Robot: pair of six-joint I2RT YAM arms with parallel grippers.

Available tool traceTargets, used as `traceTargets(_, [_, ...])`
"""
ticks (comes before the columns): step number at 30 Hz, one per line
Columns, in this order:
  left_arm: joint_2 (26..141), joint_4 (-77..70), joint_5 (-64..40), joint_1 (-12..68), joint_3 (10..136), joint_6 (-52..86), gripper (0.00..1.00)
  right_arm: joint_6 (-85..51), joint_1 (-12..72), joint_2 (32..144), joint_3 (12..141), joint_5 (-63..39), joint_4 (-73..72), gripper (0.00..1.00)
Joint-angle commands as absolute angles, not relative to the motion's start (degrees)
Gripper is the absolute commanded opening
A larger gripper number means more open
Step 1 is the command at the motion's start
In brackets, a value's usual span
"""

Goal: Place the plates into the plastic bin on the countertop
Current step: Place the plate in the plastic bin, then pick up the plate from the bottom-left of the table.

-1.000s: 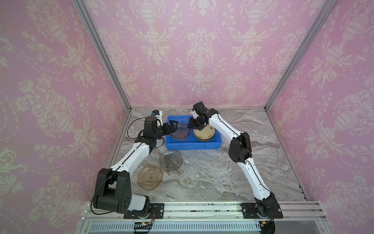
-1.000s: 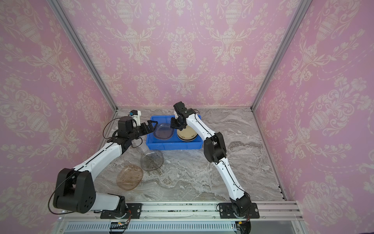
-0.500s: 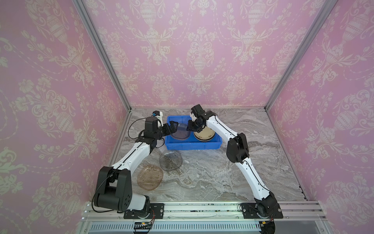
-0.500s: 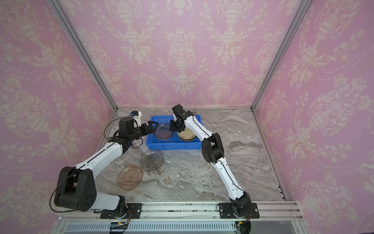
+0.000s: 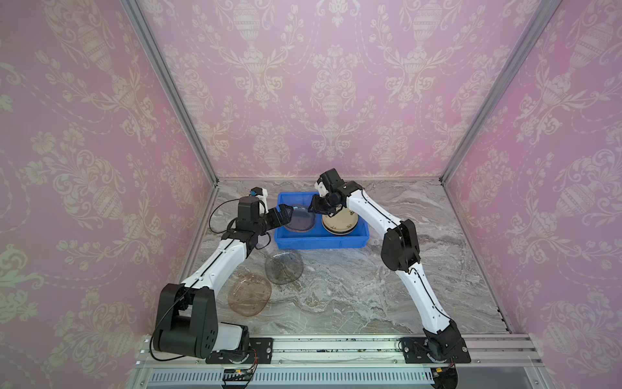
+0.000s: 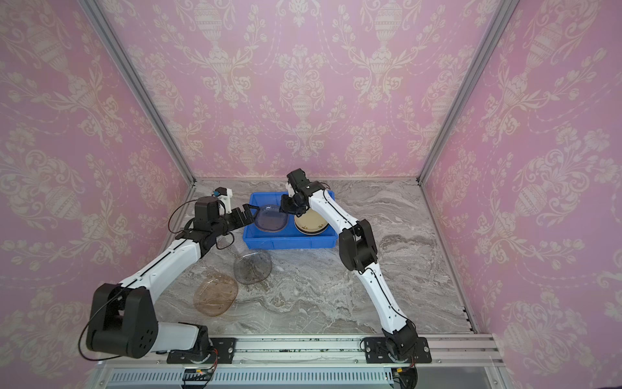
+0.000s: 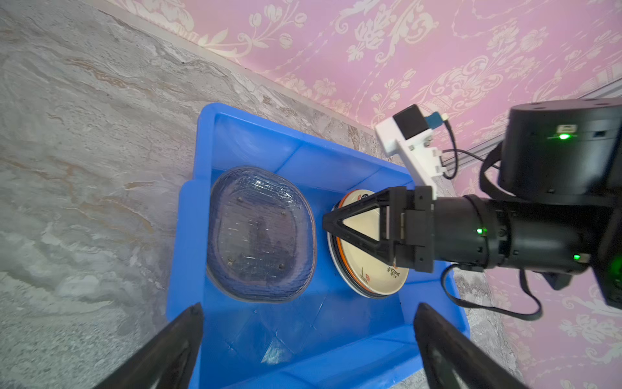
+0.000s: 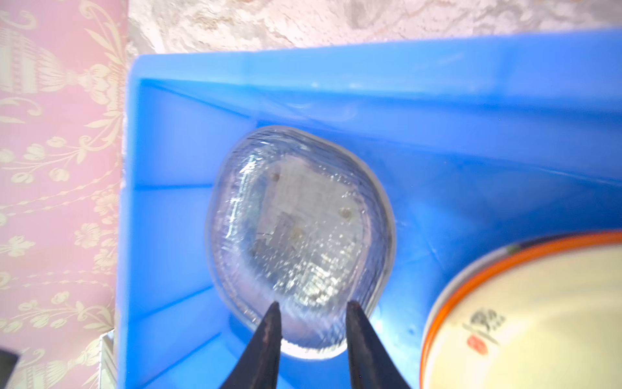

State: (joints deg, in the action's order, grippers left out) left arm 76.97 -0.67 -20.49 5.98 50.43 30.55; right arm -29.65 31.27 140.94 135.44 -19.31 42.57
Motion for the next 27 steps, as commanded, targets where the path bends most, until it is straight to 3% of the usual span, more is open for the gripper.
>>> traceTargets(1, [72.04,3.47,-21.71,3.34,48.01,30.54,0.99,-27.68,33.77,127.09,126.31,-19.92,37.65,0.36])
traceTargets(3, [69.85,3.83,-22.07,2.52,46.76,31.23,0.99,-27.94,35.85,121.23,117.58,-19.13,34.21,0.39])
traceTargets(5, [67.99,4.60,-21.91,2.36,45.94,31.20,0.99,-27.10,39.04,115.39,108.63,-16.62,30.91,0.52])
traceTargets(6, [67.34,4.74,-21.76,2.29,45.57,31.20,0.99,-26.64,40.75,112.84,105.59,-13.68,30.21,0.63])
traceTargets(8, [65.93,4.57,-21.49,2.29,44.68,31.37,0.99,-24.93,44.65,108.67,101.22,-7.34,29.55,0.99])
traceTargets(12, [63.74,2.57,-22.40,2.25,42.89,32.21,0.99,-24.89,51.97,101.76,95.93,10.77,27.84,1.00])
traceTargets(16, [61.30,1.19,-22.98,2.20,42.37,33.12,0.99,-20.94,57.50,95.30,87.55,18.12,18.10,1.00])
traceTargets(20, [58.16,0.93,-22.23,2.19,42.36,33.49,0.99,-39.10,56.69,89.52,74.85,20.60,7.29,1.00])
traceTargets(24, [54.56,1.80,-21.65,2.20,42.36,33.46,0.99,-53.52,51.69,85.75,60.20,7.59,-6.72,1.00])
traceTargets(27, [52.30,2.64,-21.77,2.15,40.67,33.48,0.99,-60.31,52.23,83.97,54.35,8.75,-10.94,1.00])
